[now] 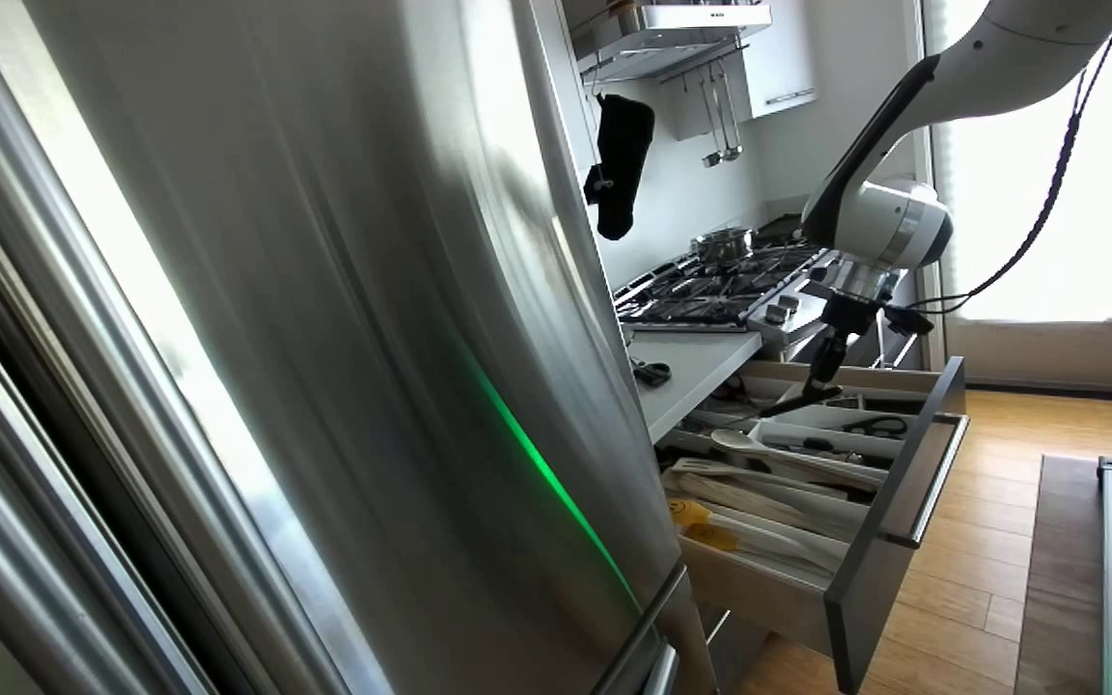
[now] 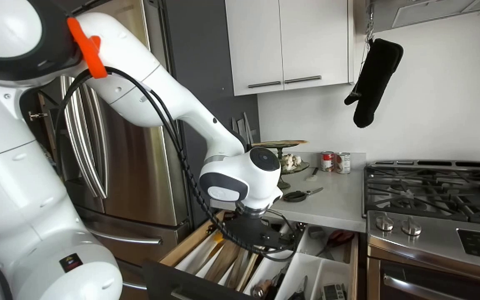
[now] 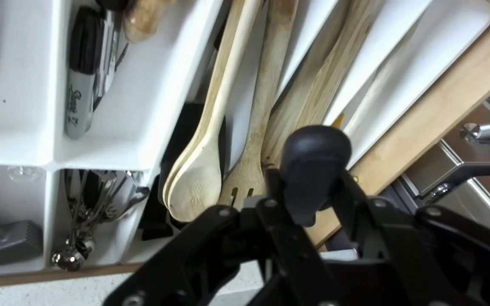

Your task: Put the straight spatula in the open drawer

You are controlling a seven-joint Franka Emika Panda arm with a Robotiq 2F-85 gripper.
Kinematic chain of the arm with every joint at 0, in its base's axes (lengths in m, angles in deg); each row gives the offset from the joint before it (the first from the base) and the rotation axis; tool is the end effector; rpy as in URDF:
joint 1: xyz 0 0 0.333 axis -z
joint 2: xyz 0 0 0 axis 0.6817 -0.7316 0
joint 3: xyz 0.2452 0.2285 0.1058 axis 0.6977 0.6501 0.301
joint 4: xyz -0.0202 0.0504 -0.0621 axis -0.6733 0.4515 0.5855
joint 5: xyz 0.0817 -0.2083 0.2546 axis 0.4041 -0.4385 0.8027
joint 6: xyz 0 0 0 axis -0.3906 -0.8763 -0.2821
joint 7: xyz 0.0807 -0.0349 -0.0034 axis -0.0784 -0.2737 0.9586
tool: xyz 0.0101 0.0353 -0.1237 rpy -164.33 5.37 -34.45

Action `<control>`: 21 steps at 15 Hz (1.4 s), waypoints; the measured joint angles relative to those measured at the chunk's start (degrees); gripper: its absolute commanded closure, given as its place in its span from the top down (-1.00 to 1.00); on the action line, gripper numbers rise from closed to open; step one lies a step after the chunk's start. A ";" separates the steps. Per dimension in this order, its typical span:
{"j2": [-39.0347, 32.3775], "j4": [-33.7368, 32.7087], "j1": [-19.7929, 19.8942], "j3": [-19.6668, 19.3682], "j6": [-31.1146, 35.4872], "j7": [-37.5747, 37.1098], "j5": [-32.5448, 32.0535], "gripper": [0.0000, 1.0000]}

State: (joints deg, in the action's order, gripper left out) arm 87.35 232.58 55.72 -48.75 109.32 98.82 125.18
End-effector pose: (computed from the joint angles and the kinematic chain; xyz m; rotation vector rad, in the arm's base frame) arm 0.3244 -0.1280 0.3595 -2.6355 -0.5089 -0.6617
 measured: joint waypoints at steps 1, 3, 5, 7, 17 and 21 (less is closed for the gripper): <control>-0.05 1.06 0.01 -0.39 0.86 -0.17 0.03 -0.82; -0.92 1.75 0.01 -1.50 3.17 -0.41 0.55 -0.82; -2.26 1.70 0.02 -2.67 7.11 -0.43 2.28 -0.82; -3.45 1.70 0.39 -2.78 11.02 -0.34 5.10 -0.82; -9.63 1.66 -1.21 -0.20 20.69 -0.40 18.09 -0.82; -11.30 1.49 -2.60 1.78 23.88 -0.60 21.80 -0.82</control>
State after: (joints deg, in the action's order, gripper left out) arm 76.06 234.07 53.13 -46.98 133.20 98.23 146.98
